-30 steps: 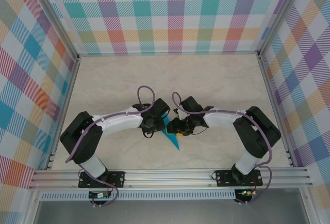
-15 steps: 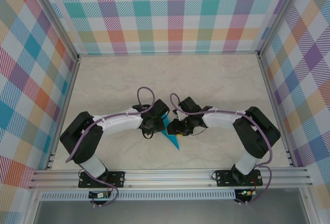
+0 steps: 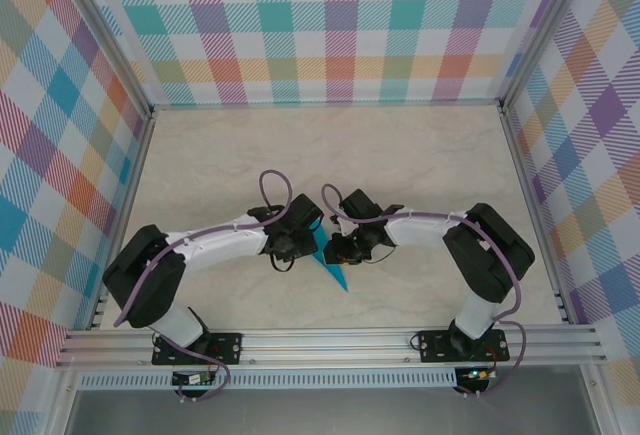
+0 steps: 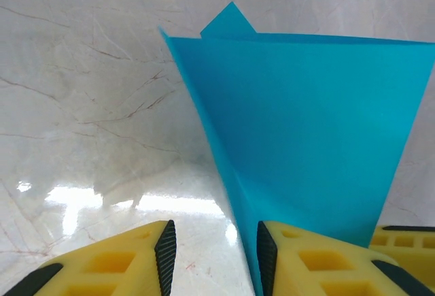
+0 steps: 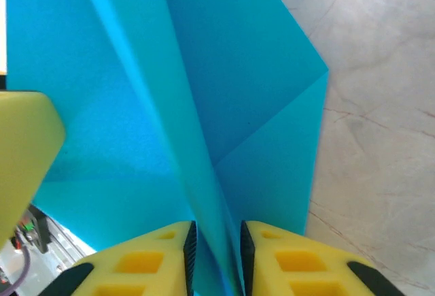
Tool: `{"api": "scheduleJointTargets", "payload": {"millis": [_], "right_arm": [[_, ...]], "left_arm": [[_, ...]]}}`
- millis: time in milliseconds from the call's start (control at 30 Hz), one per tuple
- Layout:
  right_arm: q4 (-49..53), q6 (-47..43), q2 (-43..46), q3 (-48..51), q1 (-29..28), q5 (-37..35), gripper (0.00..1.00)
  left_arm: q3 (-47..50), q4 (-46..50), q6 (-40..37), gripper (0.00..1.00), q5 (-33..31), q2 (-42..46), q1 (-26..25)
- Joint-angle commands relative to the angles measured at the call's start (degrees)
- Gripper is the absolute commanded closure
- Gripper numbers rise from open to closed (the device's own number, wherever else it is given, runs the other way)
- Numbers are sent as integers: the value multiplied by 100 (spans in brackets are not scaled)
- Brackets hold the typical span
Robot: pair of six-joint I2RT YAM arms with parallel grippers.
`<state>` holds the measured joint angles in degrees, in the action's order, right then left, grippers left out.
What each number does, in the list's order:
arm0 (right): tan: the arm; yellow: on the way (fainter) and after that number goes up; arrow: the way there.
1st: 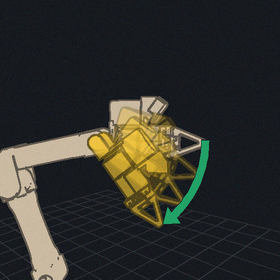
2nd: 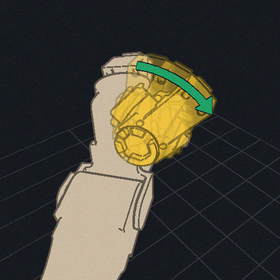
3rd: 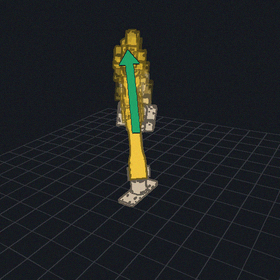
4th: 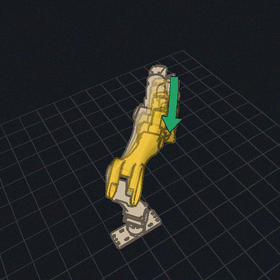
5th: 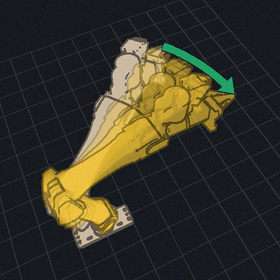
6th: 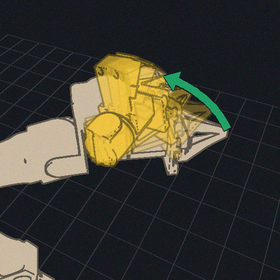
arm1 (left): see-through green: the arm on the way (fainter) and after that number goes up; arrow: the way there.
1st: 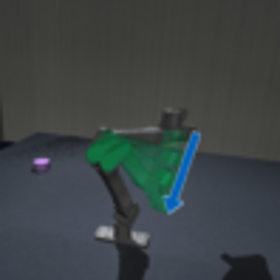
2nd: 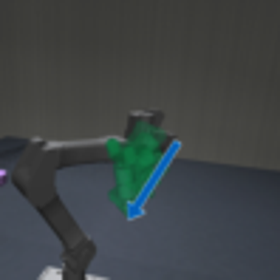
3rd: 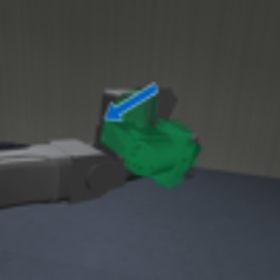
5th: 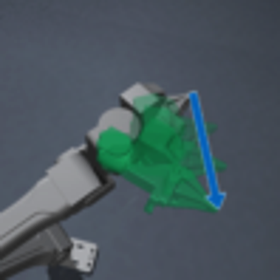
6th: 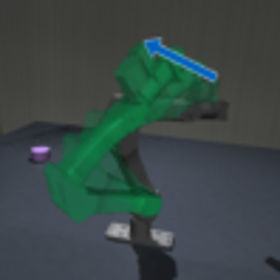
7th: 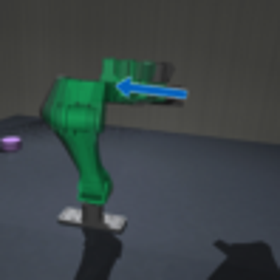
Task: Fold a paper plane with a square sheet of paper (pick it up from the middle)
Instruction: Move a paper plane to the center of the table.
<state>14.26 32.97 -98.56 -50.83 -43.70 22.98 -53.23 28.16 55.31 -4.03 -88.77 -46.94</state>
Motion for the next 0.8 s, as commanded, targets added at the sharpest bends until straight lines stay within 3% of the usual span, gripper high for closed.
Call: {"api": "scheduleJointTargets", "payload": {"millis": [0, 100, 367, 767], "right_arm": [[393, -120, 50, -264, -65, -295, 82], [706, -116, 283, -450, -99, -633, 92], [2310, 226, 344, -1454, -121, -2994, 95], [2952, 395, -1191, -2921, -122, -3550, 92]], "left_arm": [[173, -83, 150, 61, -221, 453, 58], [349, -62, 254, 60, -546, 955, 55], [999, 297, 618, 54, -1540, 2391, 157], [1622, 330, 879, 53, -1441, 3176, 426]]}}
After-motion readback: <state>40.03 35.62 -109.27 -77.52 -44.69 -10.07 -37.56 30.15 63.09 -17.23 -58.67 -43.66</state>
